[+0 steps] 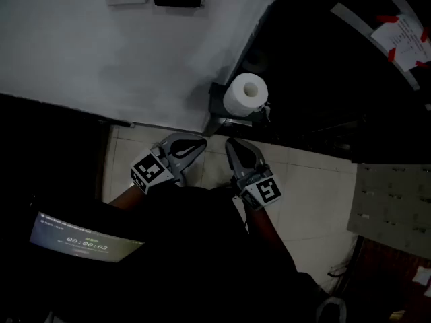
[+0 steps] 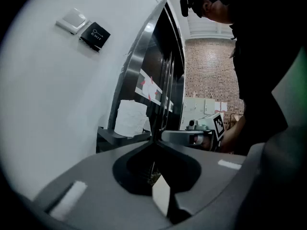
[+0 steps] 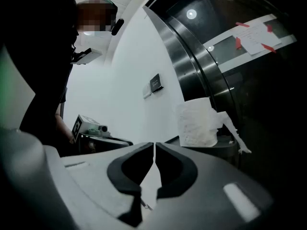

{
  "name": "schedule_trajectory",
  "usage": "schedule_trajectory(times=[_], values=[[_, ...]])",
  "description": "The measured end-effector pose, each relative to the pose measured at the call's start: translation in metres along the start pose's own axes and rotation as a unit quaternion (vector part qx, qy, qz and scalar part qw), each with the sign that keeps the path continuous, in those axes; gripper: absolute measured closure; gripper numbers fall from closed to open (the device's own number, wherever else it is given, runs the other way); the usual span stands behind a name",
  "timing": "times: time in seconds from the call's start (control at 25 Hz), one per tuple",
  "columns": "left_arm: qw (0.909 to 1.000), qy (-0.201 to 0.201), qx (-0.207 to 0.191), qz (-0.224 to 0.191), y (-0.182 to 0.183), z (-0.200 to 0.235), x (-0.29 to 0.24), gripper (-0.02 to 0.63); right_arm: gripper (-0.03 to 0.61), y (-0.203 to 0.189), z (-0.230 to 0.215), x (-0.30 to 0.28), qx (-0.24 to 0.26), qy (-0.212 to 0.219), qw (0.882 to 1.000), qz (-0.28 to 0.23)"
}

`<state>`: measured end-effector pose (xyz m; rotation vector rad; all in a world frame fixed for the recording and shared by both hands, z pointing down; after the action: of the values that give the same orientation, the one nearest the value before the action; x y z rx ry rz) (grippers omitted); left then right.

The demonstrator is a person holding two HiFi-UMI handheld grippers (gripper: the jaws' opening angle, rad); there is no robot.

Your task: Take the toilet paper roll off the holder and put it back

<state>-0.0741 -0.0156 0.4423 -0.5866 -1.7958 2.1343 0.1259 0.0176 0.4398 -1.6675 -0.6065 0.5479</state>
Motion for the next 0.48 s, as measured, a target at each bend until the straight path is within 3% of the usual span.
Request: schedule_trajectory(times=[0.48], values=[[0.9999, -0.010, 0.001, -0.006, -0.001, -0.003, 0.001, 0.611, 0.563, 0.006, -0.011, 0.000, 0.000, -0.055, 0.998, -0.013]])
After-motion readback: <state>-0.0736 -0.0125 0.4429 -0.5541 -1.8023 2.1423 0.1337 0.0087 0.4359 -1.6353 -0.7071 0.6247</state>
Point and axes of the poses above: the fingertips, and each gripper's own axes: x backward along the fingers, z to its left, y out of its top, the point moved 9 cm from there along x, backward along the fingers, and after that the axes turned 7 degrees about y, right-handed, at the moved point
